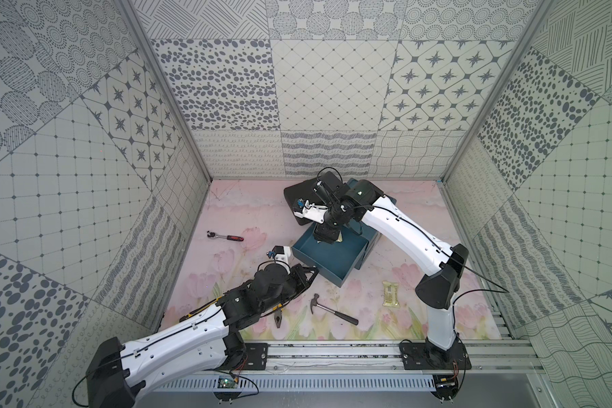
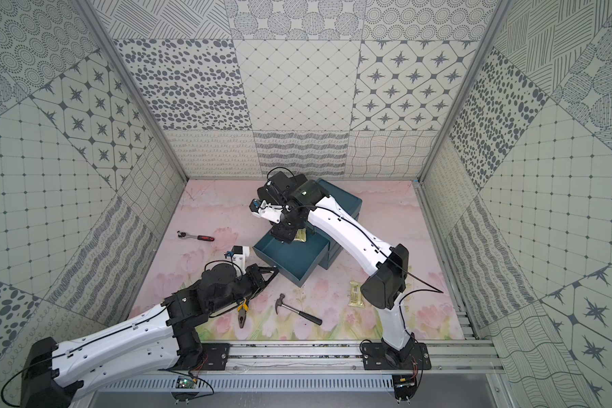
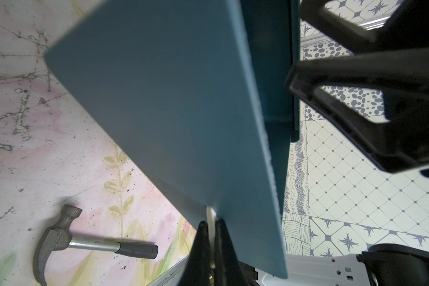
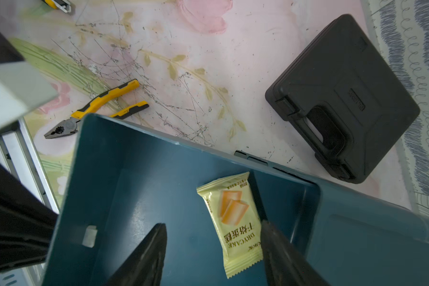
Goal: Take the cookies out of the drawer
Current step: Pick up the cookie from the drawer.
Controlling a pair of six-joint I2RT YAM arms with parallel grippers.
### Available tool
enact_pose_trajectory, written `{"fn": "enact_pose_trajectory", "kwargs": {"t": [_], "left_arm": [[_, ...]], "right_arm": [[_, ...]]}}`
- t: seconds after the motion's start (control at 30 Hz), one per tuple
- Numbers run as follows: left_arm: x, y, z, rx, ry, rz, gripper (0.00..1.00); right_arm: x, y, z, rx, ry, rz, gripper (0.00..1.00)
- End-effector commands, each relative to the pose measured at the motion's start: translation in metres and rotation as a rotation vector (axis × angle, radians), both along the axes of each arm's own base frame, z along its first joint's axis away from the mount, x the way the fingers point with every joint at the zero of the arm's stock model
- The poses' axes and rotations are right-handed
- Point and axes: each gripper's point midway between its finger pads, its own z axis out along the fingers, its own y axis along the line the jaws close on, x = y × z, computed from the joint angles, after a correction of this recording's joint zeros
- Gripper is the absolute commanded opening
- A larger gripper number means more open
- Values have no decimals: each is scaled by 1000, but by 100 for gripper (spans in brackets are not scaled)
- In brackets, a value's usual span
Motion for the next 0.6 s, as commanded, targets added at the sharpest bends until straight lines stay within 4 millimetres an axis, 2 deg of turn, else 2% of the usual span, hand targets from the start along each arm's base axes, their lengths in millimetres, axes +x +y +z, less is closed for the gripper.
{"fn": "enact_pose_trajectory", "kwargs": {"t": [0.0, 0.2, 0.57], "left_arm": [[-1, -3, 7, 3, -22, -26, 0], [-1, -3, 9, 0, -27, -26, 0], [0, -3, 8, 5, -27, -24, 0]], "right_arm": [[4, -9, 4, -51, -13, -4, 65], [15, -8, -11, -80, 8, -9, 66], [15, -10, -34, -127, 60, 10, 70]]}}
